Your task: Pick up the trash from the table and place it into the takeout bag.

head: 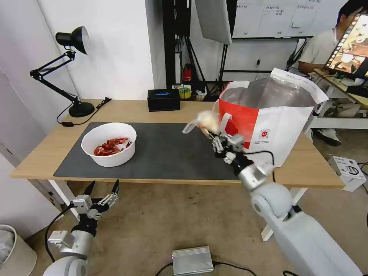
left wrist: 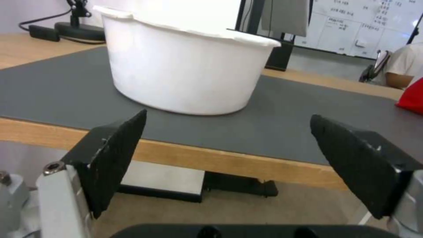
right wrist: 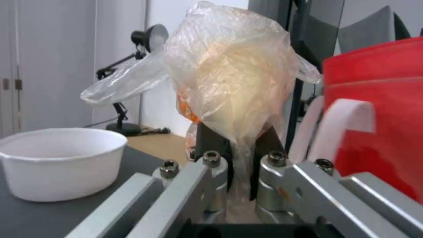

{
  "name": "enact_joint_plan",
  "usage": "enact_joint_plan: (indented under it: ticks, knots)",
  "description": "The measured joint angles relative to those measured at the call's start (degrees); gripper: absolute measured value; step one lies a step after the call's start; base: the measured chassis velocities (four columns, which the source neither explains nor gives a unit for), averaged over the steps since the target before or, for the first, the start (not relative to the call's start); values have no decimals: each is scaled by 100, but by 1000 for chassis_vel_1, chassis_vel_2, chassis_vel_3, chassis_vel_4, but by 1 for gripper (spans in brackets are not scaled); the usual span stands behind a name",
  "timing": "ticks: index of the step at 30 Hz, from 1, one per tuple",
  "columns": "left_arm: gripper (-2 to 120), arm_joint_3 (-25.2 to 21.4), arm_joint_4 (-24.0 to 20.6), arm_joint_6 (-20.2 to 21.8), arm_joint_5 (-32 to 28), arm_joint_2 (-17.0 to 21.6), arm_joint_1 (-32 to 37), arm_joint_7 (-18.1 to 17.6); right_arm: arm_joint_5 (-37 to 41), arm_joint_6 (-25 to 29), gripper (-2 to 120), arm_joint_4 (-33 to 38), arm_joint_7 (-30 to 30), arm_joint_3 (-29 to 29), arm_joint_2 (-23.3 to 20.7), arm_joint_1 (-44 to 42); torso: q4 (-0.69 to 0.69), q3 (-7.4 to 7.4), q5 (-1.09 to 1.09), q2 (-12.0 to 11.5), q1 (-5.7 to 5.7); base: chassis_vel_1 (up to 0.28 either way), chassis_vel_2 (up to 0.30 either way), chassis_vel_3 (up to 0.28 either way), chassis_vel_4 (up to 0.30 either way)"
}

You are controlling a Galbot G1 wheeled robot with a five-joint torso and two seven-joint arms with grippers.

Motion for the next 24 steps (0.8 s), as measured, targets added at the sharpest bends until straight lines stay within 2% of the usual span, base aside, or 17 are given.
enact_joint_plan:
  ticks: [3,5,11,17,24]
  knots:
    - [100,4,12,-3,-3,1,-2,3,7,179,4,92,-197,256,70,-280,0,0,0,0,0,0,0,0,0]
    - [100,31,31,-7,-3,0,-6,7,87,498,4,153,-445,621,161,-491,0,0,-1,0,0,0,0,0,0]
    - [100,59,60,-30,3,-9,-5,20,389,740,4,219,-448,1075,202,-413,0,0,-1,0,0,0,0,0,0]
    - [100,46,100,-99,7,-30,37,56,1123,632,4,221,137,1520,-86,218,1,0,0,0,0,0,0,0,0]
    - [100,33,138,-139,8,-32,60,102,1664,128,4,89,832,1750,-599,759,1,1,-1,0,1,0,0,0,0]
